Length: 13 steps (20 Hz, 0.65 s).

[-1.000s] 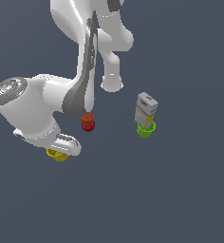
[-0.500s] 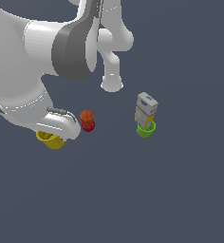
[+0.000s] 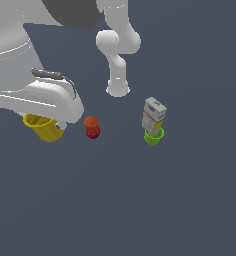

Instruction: Pick up a designated object from a clutter of objects.

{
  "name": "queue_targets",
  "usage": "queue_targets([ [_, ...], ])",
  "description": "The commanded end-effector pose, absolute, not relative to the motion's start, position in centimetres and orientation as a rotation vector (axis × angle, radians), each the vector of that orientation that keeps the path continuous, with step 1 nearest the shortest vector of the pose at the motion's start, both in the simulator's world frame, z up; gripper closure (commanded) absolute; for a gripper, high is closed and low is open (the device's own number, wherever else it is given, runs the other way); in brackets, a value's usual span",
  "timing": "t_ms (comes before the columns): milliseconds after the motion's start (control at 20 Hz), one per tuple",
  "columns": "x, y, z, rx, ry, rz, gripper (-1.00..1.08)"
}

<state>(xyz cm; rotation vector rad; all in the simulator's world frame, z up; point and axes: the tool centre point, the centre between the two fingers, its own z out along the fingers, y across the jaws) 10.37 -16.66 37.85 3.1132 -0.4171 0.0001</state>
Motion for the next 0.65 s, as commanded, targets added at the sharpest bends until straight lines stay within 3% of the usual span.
queue_targets([
  [0, 10.5, -16.4, 39.5, 3.113, -0.418, 0.0, 1.08],
  [600, 10.8, -15.9, 42.1, 3.113, -0.417, 0.0, 1.08],
])
